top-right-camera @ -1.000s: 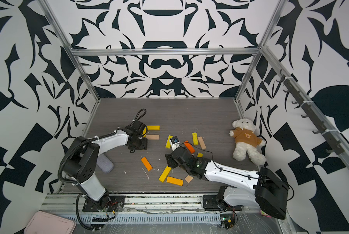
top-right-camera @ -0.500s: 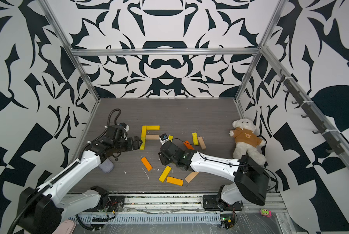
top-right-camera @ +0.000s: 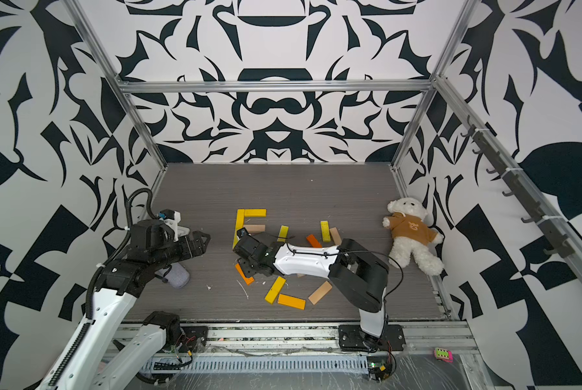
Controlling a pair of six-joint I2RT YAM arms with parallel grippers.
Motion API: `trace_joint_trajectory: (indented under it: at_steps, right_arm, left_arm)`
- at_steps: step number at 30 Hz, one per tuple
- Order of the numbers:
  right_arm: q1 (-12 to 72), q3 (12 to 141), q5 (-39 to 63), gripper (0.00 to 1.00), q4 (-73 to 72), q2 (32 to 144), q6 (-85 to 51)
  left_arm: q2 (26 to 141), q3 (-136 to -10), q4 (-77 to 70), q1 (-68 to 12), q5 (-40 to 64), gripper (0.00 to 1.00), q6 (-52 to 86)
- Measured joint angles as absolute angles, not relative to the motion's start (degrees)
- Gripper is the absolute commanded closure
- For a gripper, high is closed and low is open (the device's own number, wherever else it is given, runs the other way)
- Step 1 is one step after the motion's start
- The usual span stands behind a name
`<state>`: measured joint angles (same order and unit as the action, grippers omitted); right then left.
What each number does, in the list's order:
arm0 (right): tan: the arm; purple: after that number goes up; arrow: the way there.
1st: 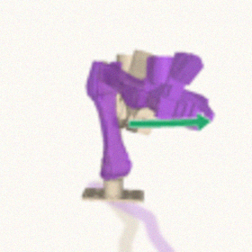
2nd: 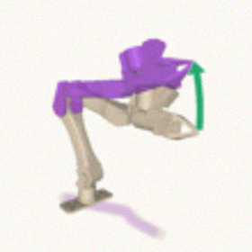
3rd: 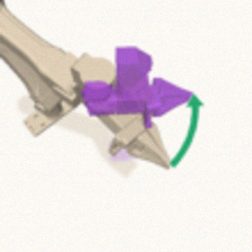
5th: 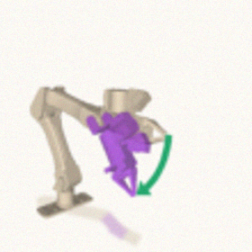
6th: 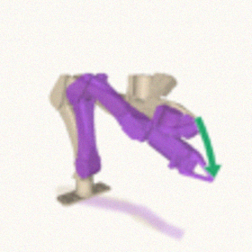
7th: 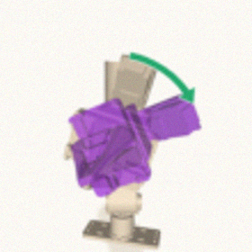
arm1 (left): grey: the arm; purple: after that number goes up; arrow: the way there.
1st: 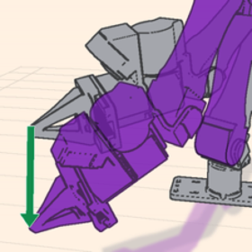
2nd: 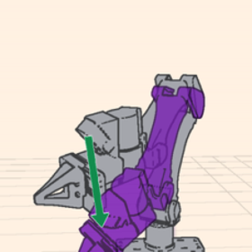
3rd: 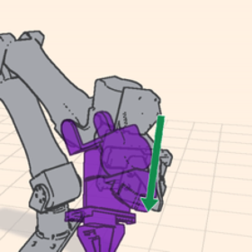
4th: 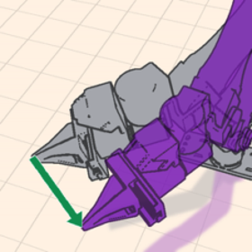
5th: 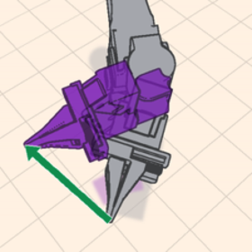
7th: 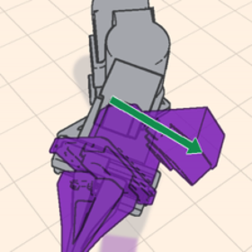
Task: Assemble the number 8 with building blocks
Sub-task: Pick up the building block from the center of the board.
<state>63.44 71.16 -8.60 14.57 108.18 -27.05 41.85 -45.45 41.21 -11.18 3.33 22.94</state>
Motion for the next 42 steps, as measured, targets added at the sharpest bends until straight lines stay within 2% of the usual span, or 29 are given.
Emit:
trace_joint_trajectory:
  at_steps: [11, 15, 20, 22, 25, 35, 42]
  right_arm:
    - [65.36, 77.60, -9.02, 0.45, 19.11, 115.77, -28.73]
    - [65.52, 78.06, -8.99, 0.49, 19.84, 116.64, -28.99]
    - [65.63, 78.37, -9.26, 0.62, 19.99, 116.86, -29.34]
    - [65.63, 78.48, -9.32, 0.72, 20.08, 116.86, -29.47]
    - [65.60, 78.61, -9.47, 0.81, 19.99, 116.81, -30.17]
    - [64.05, 76.18, -9.43, 0.81, 20.45, 111.42, -31.51]
    - [57.06, 73.65, -9.43, 0.81, 20.82, 102.80, -31.79]
  left_arm:
    - [38.94, -46.33, 42.48, -10.87, 2.79, 0.01, 16.80]
    - [37.10, -46.33, 42.46, -10.87, 2.76, 0.01, 16.21]
    - [36.71, -46.33, 42.46, -10.87, 2.79, 0.01, 16.01]
    - [36.71, -46.33, 42.46, -10.87, 2.85, 0.01, 16.01]
    - [36.40, -46.33, 42.46, -10.87, 3.44, 0.01, 15.99]
    - [35.07, -46.33, 40.77, -10.87, 12.25, 0.01, 14.11]
    - [36.95, -46.33, 38.59, -10.87, 24.64, 0.01, 10.22]
